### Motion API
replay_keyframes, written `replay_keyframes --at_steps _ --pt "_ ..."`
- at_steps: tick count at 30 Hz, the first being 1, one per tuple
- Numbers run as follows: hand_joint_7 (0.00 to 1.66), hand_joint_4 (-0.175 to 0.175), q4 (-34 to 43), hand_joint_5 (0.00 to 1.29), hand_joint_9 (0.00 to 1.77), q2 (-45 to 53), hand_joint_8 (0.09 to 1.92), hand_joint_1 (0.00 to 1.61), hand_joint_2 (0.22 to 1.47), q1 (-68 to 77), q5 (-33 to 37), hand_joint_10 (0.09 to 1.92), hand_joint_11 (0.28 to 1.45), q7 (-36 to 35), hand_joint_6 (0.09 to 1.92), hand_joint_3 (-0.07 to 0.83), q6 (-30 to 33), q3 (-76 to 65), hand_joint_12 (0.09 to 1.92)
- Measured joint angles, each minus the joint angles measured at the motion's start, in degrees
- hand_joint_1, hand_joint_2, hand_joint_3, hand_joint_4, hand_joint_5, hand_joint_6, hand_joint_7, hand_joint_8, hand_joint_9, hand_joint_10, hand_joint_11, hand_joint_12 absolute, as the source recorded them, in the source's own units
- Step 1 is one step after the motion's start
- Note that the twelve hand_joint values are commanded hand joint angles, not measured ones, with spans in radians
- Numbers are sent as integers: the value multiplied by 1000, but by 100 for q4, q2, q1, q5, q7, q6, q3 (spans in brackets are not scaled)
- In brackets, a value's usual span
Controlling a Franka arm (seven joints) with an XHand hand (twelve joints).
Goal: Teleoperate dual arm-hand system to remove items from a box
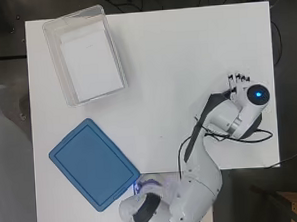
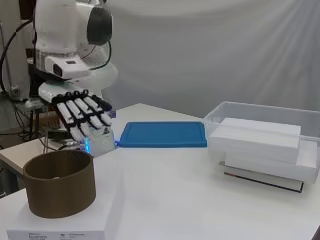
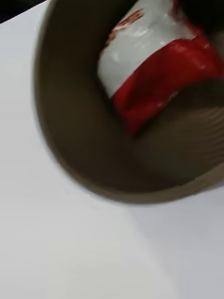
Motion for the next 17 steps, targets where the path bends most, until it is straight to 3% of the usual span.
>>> replay_keyframes --at_steps 4,9,17 --pt "173 51 -426 160 335 -1544 87 45 847 -787 -339 87 508 544 87 -10 -48 1466 87" --pt "230 54 -830 210 358 -2685 87 73 840 -1124 -393 87 505 1069 87 -7 -235 3259 87" --pt "259 32 -1044 167 378 -3065 87 92 845 -1164 24 87 517 2026 87 -1 -472 4221 87"
